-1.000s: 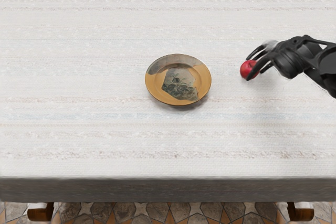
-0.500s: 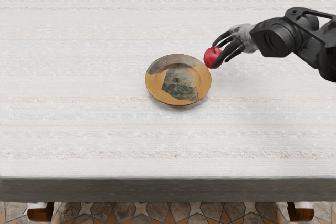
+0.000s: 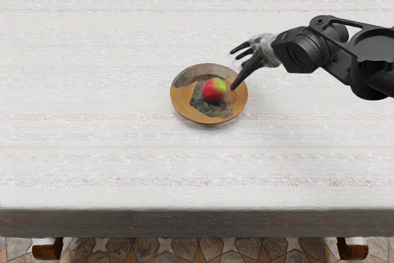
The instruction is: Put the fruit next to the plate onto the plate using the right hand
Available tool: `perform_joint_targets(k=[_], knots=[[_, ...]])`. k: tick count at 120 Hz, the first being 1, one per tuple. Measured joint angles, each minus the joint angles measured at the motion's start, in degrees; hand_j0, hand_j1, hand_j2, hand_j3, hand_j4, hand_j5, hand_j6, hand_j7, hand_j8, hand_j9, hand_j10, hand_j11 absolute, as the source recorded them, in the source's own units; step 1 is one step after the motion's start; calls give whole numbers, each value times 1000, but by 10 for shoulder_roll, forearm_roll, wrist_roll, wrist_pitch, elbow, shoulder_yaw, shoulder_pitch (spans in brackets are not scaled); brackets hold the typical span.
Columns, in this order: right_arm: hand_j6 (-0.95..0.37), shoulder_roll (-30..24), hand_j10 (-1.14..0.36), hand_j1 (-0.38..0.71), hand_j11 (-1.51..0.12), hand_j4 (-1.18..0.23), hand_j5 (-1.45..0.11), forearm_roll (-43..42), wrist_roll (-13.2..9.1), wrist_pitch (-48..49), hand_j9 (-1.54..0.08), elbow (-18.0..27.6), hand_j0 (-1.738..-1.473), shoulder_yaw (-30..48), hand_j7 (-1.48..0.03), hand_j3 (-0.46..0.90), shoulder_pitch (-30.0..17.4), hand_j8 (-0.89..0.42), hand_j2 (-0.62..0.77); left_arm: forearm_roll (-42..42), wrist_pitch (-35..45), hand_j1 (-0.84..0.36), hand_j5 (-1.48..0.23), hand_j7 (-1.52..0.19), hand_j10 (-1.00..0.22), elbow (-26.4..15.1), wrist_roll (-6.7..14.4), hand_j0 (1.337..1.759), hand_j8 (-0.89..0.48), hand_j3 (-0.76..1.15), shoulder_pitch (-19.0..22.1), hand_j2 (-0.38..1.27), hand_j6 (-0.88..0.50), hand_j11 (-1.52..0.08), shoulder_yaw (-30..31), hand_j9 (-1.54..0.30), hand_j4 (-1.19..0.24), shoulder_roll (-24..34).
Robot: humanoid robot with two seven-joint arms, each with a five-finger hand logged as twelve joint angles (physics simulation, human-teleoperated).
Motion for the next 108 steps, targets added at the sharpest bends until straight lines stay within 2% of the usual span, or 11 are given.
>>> perform_joint_targets(k=[15,23,40,53,63,77,91,108], knots=[[-110,-3,-162,-187,-220,-161,-224,0,0,-1,-219,-4,-1658,1,-214,0,2,-108,48,0,0,55,-318,-318,-245,0,0,1658,-245,0,0,49,-245,-318,0,-318,-245,0],[-96,-21,-133,-214,-179,-132,-181,0,0,-1,-178,-13,-1658,3,-174,0,6,-94,32,0,0,56,-318,-318,-245,0,0,1658,-245,0,0,49,-245,-318,0,-318,-245,0],[-70,-102,-88,-256,-117,-88,-118,5,0,15,-116,-16,-1658,77,-114,0,1,-69,12,0,0,56,-318,-318,-245,0,0,1658,-245,0,0,49,-245,-318,0,-318,-245,0],[-59,-196,-69,-274,-91,-69,-92,97,0,162,-91,-10,-1658,123,-90,0,-13,-58,3,0,0,56,-318,-318,-245,0,0,1658,-245,0,0,49,-245,-318,0,-318,-245,0],[-53,-275,-60,-282,-79,-60,-79,175,0,285,-79,26,-1658,152,-78,0,-41,-52,-1,0,0,56,-318,-318,-245,0,0,1658,-245,0,0,49,-245,-318,0,-318,-245,0],[-46,-357,-51,-290,-67,-51,-67,235,0,355,-67,109,-1658,175,-67,0,-92,-46,-4,0,0,55,-318,-318,-245,0,0,1658,-245,0,0,49,-245,-318,0,-318,-245,0],[-43,-386,-46,-295,-60,-45,-61,256,0,378,-60,167,-1658,183,-60,0,-145,-43,-6,0,0,55,-318,-318,-245,0,0,1658,-245,0,0,49,-245,-318,0,-318,-245,0],[-41,-401,-42,-298,-56,-42,-56,270,0,386,-56,183,-1658,185,-56,0,-189,-41,-7,0,0,55,-318,-318,-245,0,0,1658,-245,0,0,49,-245,-318,0,-318,-245,0]])
